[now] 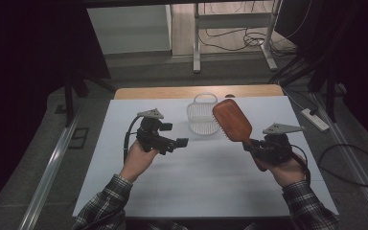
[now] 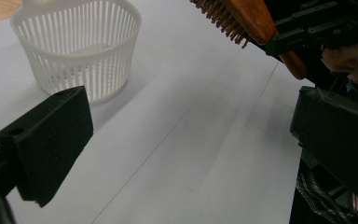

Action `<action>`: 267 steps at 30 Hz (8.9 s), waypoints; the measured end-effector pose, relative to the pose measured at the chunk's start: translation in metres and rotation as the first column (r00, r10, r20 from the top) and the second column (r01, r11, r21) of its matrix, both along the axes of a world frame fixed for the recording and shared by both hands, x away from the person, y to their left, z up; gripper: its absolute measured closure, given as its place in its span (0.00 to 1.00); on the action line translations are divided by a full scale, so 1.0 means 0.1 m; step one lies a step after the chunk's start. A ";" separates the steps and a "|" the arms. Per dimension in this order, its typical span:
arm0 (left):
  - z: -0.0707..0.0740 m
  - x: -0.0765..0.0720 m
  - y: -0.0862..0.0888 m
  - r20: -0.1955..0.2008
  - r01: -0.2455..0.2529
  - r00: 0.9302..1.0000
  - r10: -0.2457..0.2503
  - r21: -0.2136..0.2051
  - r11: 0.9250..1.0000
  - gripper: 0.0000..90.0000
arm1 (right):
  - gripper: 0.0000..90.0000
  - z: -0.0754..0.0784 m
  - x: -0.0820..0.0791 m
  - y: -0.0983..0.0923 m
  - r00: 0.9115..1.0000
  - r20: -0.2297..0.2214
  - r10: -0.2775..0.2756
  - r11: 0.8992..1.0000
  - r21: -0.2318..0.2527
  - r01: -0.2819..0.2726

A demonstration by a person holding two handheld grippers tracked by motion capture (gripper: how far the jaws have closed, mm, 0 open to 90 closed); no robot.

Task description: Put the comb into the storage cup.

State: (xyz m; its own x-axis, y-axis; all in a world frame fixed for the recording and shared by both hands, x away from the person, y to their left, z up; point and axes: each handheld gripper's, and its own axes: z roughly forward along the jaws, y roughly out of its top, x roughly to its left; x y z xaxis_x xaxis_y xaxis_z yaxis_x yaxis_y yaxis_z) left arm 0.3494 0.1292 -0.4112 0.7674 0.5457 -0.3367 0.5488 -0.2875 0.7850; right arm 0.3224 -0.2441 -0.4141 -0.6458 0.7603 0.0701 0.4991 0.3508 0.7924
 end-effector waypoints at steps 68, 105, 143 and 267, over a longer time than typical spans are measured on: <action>-0.17 0.22 -0.37 -0.169 0.061 0.981 -0.095 -0.195 0.979 0.22 | 0.80 -0.15 -0.27 0.74 0.974 0.044 0.224 0.973 0.046 -0.226; -0.11 0.17 -0.31 -0.181 0.061 0.977 -0.116 -0.288 0.956 0.60 | 0.54 -0.26 -0.16 0.70 0.958 -0.007 0.285 0.958 -0.007 -0.285; 0.07 0.20 -0.14 -0.101 0.022 0.994 -0.042 -0.186 0.982 0.60 | 0.04 -0.36 -0.12 0.48 0.956 -0.143 0.256 0.959 -0.090 -0.270; 0.42 1.34 -0.15 -0.094 -0.304 0.952 0.292 -0.169 0.938 0.59 | 0.00 -0.31 -0.74 -0.66 0.985 -0.157 -0.068 0.991 -0.123 0.049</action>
